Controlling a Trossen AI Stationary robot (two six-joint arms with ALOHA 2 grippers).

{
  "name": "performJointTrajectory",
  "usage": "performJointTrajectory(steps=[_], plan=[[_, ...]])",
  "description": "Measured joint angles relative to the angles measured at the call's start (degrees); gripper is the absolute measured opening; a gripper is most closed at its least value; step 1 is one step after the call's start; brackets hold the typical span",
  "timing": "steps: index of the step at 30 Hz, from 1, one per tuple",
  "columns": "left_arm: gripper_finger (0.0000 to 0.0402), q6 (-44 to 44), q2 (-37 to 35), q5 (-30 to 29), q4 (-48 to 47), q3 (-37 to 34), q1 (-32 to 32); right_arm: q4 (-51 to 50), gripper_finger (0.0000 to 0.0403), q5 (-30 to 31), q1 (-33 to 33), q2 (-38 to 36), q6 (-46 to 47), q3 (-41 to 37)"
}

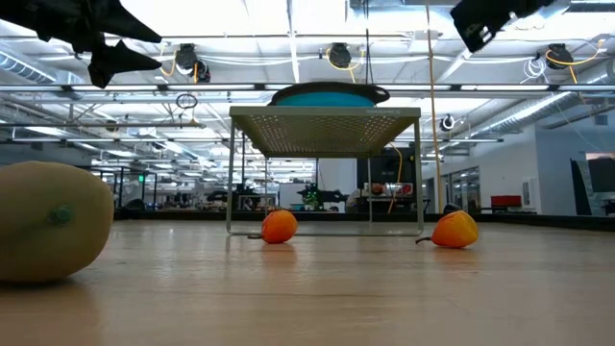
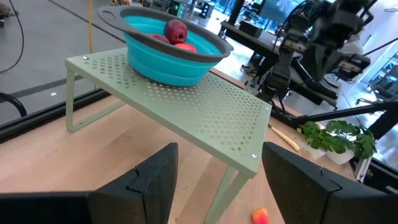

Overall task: Pick & Place Fruit
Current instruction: Put the pear into the blue strainer bowl on the shelf

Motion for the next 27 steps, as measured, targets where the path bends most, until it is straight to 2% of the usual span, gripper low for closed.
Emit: performJointTrajectory(steps=[6,17,27], plan=[[0.0235,-0.1,0.0,0.0,0.0,0.0,0.0,2.9,0.0001,0.0,3.7,-0.3,3.3,-5.4],[0.0234,-0.1,0.0,0.0,0.0,0.0,0.0,9.2,0.0001,0.0,9.6,0.0,3.3,-12.4],[0.0235,-0.1,0.0,0.0,0.0,0.0,0.0,13.5,0.0001,0.0,13.8,5.9,3.2,-14.2]])
